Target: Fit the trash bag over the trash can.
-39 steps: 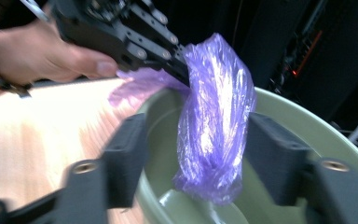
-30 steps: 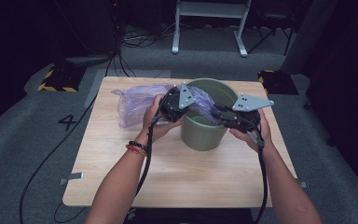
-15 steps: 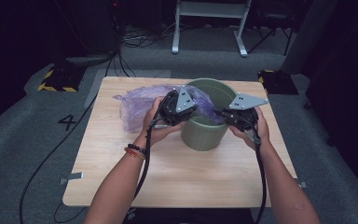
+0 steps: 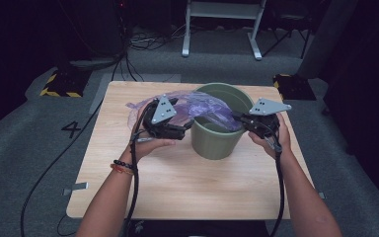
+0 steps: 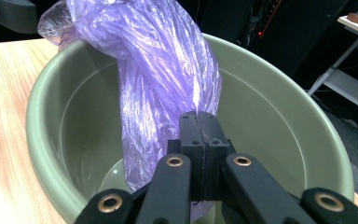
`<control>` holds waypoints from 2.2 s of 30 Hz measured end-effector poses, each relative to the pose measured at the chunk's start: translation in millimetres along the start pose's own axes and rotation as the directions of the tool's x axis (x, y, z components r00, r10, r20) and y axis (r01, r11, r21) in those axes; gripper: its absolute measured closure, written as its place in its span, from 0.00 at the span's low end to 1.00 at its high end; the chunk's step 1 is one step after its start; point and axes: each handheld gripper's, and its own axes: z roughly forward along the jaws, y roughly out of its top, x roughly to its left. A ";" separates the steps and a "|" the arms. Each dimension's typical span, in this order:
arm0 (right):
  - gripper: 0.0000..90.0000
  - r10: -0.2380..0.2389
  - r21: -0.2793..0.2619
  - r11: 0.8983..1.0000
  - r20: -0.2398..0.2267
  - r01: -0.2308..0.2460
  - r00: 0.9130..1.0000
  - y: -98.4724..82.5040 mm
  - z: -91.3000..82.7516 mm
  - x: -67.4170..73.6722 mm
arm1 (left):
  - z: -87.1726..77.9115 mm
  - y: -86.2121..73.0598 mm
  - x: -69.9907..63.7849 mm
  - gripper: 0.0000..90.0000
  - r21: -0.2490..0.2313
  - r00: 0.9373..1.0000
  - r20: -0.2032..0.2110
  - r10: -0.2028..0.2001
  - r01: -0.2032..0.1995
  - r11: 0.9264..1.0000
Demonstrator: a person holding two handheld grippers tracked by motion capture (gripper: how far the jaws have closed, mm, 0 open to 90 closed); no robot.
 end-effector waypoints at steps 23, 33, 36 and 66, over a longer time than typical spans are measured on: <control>1.00 0.017 0.001 1.000 0.033 -0.017 0.999 -4.3 0.6 -5.1 | 14.8 -36.2 22.8 1.00 0.129 0.996 -0.089 -0.007 0.018 0.991; 0.70 0.029 -0.002 1.000 0.044 -0.029 0.999 -4.6 2.6 -5.8 | 7.9 -23.8 17.3 1.00 0.099 0.998 -0.064 -0.001 0.007 0.995; 0.63 0.020 -0.005 1.000 0.045 -0.019 0.999 -0.6 1.9 -1.8 | 6.5 -16.9 12.9 1.00 0.091 0.998 -0.053 0.015 -0.010 0.996; 0.66 -0.040 -0.001 0.999 -0.119 0.041 0.992 38.2 39.2 44.6 | 5.7 13.7 -19.9 1.00 0.054 0.995 0.053 0.084 -0.086 0.995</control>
